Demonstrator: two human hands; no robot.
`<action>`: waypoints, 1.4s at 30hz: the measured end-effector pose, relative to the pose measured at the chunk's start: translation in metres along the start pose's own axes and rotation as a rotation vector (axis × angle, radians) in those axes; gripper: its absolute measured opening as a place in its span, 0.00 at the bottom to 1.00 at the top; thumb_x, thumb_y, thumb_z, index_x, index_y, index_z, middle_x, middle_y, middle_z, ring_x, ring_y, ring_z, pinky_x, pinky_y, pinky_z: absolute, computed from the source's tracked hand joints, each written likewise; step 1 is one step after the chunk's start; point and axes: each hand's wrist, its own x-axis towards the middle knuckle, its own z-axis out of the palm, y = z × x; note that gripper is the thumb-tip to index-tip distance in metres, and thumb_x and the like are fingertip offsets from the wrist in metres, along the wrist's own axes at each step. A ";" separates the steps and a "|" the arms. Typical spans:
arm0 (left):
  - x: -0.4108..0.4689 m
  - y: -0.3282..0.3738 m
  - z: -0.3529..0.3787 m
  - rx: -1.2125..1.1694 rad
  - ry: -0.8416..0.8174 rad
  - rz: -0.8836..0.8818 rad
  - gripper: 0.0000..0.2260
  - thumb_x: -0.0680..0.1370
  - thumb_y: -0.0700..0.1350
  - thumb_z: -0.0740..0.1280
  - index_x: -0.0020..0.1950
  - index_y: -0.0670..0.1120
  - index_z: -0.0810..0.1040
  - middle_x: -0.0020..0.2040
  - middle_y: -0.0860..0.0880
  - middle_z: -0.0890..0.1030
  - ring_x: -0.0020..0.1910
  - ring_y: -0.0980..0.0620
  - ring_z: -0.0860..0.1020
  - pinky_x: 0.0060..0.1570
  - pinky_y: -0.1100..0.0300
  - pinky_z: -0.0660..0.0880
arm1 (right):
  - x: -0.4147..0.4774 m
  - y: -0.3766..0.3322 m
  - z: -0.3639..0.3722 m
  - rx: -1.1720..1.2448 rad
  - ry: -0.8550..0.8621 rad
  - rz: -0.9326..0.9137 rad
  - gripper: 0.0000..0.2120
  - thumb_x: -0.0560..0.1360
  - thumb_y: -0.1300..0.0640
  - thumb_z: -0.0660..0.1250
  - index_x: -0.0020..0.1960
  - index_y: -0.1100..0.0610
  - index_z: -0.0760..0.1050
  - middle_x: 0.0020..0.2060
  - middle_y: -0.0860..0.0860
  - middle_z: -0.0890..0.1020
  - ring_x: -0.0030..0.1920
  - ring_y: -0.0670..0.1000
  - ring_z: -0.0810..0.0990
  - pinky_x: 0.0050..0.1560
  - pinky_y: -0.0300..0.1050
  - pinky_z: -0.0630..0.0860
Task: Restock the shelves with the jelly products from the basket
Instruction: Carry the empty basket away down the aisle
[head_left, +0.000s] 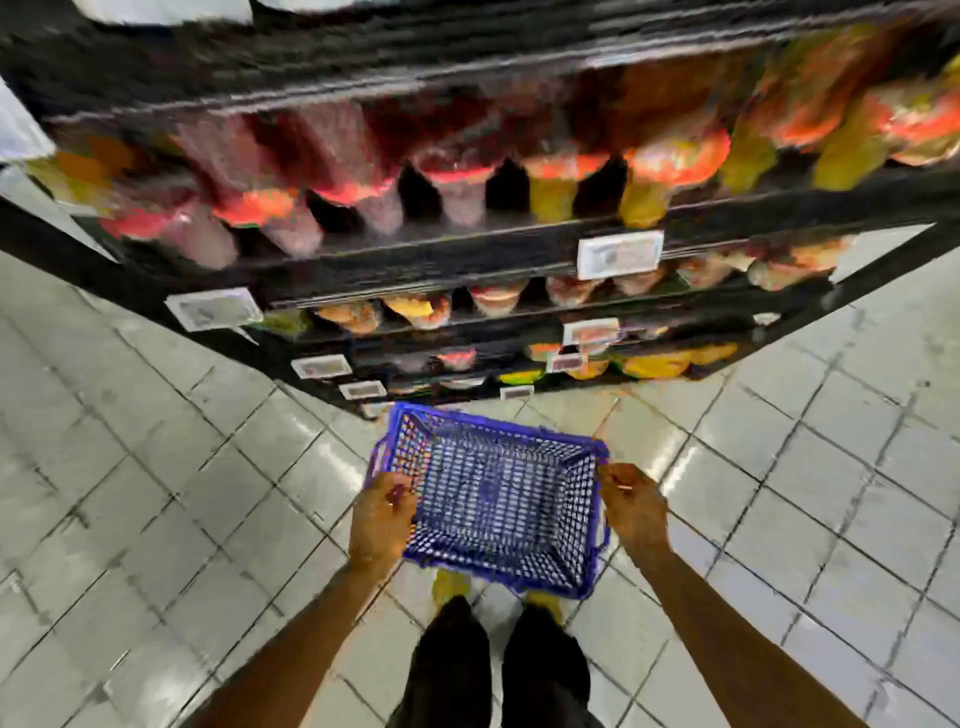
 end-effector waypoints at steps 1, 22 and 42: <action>0.009 -0.027 0.009 0.035 -0.021 -0.054 0.05 0.74 0.34 0.67 0.45 0.32 0.79 0.41 0.35 0.79 0.42 0.45 0.78 0.45 0.63 0.72 | 0.011 0.026 0.009 -0.041 0.004 0.053 0.03 0.76 0.63 0.69 0.43 0.60 0.80 0.39 0.59 0.84 0.40 0.54 0.82 0.40 0.40 0.73; 0.155 -0.260 0.088 0.074 0.160 -0.581 0.31 0.56 0.52 0.73 0.56 0.38 0.79 0.50 0.36 0.83 0.51 0.37 0.81 0.49 0.49 0.74 | 0.139 0.240 0.098 -0.195 0.182 0.333 0.09 0.72 0.62 0.73 0.43 0.61 0.72 0.39 0.58 0.77 0.41 0.56 0.74 0.41 0.48 0.68; -0.232 -0.096 -0.202 -0.585 0.729 -0.803 0.15 0.67 0.42 0.71 0.51 0.37 0.79 0.41 0.41 0.78 0.40 0.47 0.77 0.40 0.54 0.73 | -0.105 -0.109 0.036 -0.455 -0.117 -0.102 0.15 0.70 0.53 0.72 0.53 0.61 0.79 0.48 0.62 0.83 0.50 0.61 0.81 0.47 0.48 0.72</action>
